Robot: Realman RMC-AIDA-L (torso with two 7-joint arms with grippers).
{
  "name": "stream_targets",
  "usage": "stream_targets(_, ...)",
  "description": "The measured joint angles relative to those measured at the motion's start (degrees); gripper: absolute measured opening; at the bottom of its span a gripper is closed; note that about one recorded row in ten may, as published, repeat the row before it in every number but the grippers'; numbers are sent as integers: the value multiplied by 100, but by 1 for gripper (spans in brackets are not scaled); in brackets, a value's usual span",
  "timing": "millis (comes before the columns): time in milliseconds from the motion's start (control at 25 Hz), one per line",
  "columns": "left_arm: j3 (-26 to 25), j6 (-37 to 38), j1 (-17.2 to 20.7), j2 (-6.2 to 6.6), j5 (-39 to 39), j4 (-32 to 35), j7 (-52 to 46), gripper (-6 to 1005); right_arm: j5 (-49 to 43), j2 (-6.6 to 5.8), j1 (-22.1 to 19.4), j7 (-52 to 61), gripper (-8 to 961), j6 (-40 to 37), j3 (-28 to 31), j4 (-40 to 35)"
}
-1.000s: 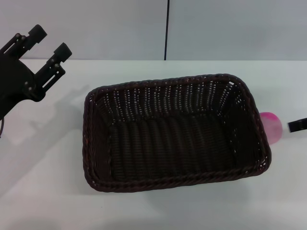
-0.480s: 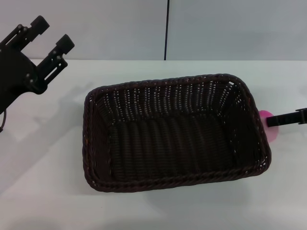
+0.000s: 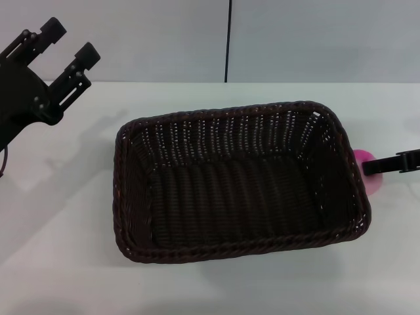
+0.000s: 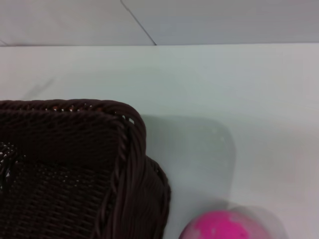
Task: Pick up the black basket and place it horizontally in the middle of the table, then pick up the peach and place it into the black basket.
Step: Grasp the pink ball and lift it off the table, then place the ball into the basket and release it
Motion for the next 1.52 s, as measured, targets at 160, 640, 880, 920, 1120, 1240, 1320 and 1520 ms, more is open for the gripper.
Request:
stream_targets(160, -7, 24, 1, 0, 0, -13, 0, 639, 140, 48, -124, -4, 286, -48, 32, -275)
stream_targets(640, 39, 83, 52, 0, 42, 25, 29, 638, 1423, 229, -914, 585, 51, -1250, 4, -3255)
stream_targets(880, 41, 185, -6, -3, 75, -132, 65, 638, 2040, 351, -971, 861, 37, -1764, -565, -4316)
stream_targets(920, 41, 185, -6, -3, 75, -132, 65, 638, 2277, 349, -971, 866, 34, -1800, -801, -4306)
stream_targets(1120, 45, 251, 2, -22, 41, -243, 151, 638, 2794, 317, -762, 691, 26, -1283, -1927, -3466)
stream_targets(1240, 21, 399, -6, -39, -13, -478, 372, 637, 2810, 305, -518, 572, 25, -1106, -2094, -2820)
stream_targets(1320, 6, 444, -26, -42, -60, -571, 384, 637, 2816, 305, -442, 507, 55, -1087, -2087, -2588)
stream_targets(1520, -6, 569, -51, -33, -229, -822, 388, 637, 2836, 288, -268, 220, 183, -1046, -2067, -1995)
